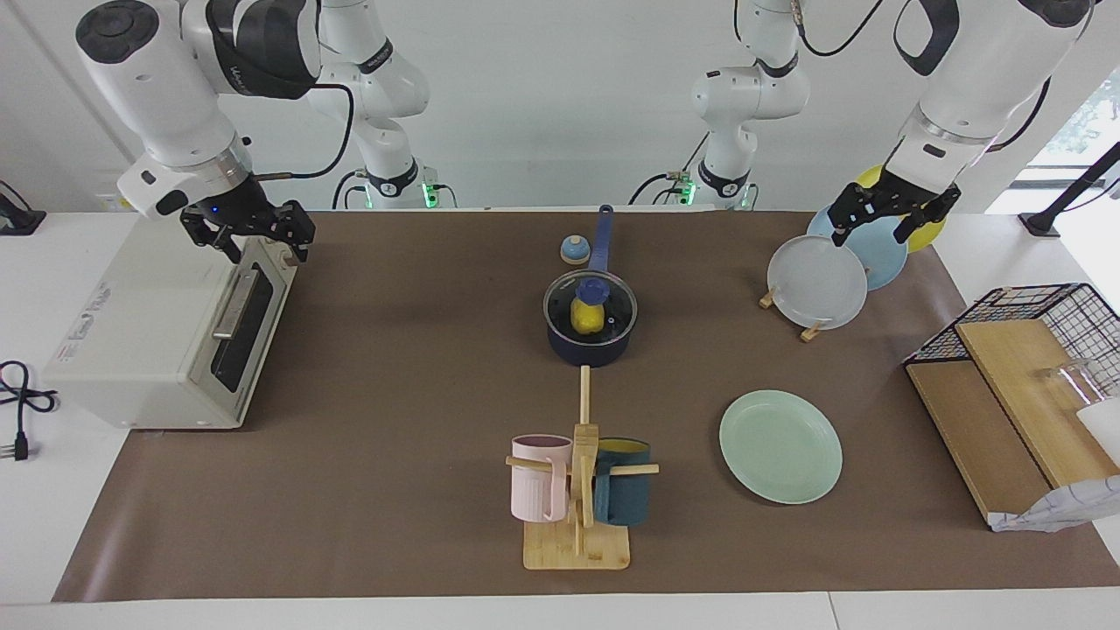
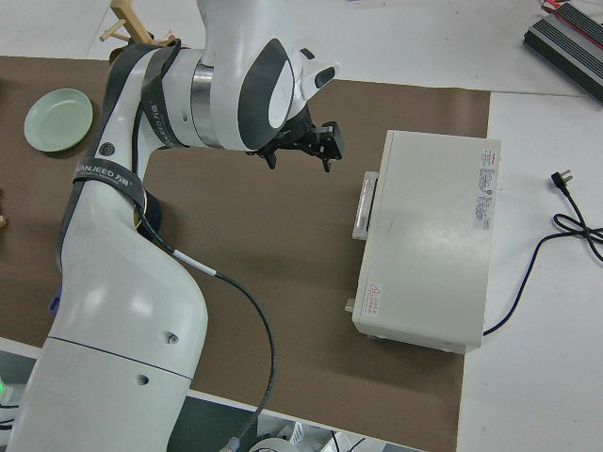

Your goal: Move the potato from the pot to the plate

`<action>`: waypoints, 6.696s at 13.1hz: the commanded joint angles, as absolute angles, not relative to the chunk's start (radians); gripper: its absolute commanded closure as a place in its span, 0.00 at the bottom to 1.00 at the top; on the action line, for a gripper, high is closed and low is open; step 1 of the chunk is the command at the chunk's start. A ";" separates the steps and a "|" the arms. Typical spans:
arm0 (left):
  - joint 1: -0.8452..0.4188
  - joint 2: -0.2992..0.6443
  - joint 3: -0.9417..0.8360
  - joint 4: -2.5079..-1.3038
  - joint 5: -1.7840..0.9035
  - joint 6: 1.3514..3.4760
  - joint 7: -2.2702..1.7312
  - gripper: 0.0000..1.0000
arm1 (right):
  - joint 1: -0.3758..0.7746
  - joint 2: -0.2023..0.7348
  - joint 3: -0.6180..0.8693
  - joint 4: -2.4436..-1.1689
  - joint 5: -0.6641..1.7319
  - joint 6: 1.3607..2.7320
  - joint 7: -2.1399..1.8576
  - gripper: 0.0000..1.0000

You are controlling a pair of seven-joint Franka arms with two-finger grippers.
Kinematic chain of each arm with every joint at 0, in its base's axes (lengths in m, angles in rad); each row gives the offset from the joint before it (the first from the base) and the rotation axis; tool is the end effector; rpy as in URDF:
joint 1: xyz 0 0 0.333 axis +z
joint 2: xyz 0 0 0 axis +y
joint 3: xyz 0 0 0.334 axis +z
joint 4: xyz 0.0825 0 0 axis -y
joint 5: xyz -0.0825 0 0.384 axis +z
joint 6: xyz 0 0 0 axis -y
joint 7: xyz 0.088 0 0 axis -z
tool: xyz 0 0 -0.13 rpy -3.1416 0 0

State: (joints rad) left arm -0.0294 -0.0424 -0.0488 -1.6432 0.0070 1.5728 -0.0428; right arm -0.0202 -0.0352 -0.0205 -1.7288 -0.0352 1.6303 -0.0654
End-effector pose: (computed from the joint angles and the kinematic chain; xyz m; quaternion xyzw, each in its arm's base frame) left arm 0.5373 -0.0417 0.6087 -0.9997 0.0177 0.0137 0.0054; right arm 0.5409 -0.0266 0.5693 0.9993 0.0140 -0.0325 0.0155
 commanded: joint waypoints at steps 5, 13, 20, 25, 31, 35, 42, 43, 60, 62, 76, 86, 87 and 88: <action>-0.012 -0.049 -0.063 -1.640 0.020 1.562 -0.052 0.00 | -0.029 -0.063 -0.012 -1.740 -0.023 1.638 -0.084 0.00; -0.012 -0.049 -0.061 -1.640 0.020 1.562 -0.052 0.00 | 0.153 -0.025 0.006 -1.717 0.021 1.657 0.012 0.00; -0.012 -0.049 -0.061 -1.640 0.020 1.562 -0.052 0.00 | 0.530 0.210 0.006 -1.548 0.026 1.789 0.460 0.00; -0.012 -0.049 -0.061 -1.640 0.020 1.562 -0.052 0.00 | 0.635 0.294 0.006 -1.558 0.032 1.908 0.563 0.00; -0.012 -0.049 -0.063 -1.640 0.020 1.562 -0.052 0.00 | 0.722 0.337 0.006 -1.595 0.015 1.973 0.630 0.00; -0.012 -0.049 -0.061 -1.640 0.020 1.562 -0.052 0.00 | 0.718 0.313 0.006 -1.679 0.014 2.047 0.629 0.00; -0.012 -0.049 -0.061 -1.640 0.020 1.562 -0.052 0.00 | 0.722 0.279 0.006 -1.793 0.014 2.146 0.618 0.00; -0.012 -0.051 -0.063 -1.640 0.020 1.562 -0.052 0.00 | 0.723 0.279 0.006 -1.795 0.014 2.146 0.618 0.12; -0.012 -0.049 -0.061 -1.640 0.020 1.562 -0.052 0.00 | 0.433 0.278 0.003 -1.660 0.015 1.967 0.171 0.67; -0.012 -0.049 -0.061 -1.640 0.020 1.562 -0.052 0.00 | 0.329 0.278 0.005 -1.675 0.023 1.968 0.031 0.67; -0.035 -0.089 -0.067 -1.707 0.020 1.537 -0.057 0.00 | 0.066 0.196 0.005 -2.078 0.117 2.319 -0.345 0.50; -0.600 -0.014 -0.067 -2.057 -0.071 2.099 -0.659 0.00 | 0.074 0.135 -0.002 -1.704 0.014 1.801 -0.096 0.00; -0.604 0.018 -0.067 -2.056 -0.071 2.130 -0.663 0.00 | 0.075 0.103 0.000 -1.710 -0.021 1.777 -0.084 0.00; -0.609 0.047 -0.067 -2.057 -0.072 2.152 -0.664 0.00 | 0.057 0.082 0.009 -1.709 -0.031 1.735 -0.080 0.00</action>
State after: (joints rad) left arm -0.5978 -0.0116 -0.0898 -2.0625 -0.0568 2.1005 -0.6603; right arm 0.0825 0.1195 -0.0093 -1.7013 0.0064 1.7850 -0.1150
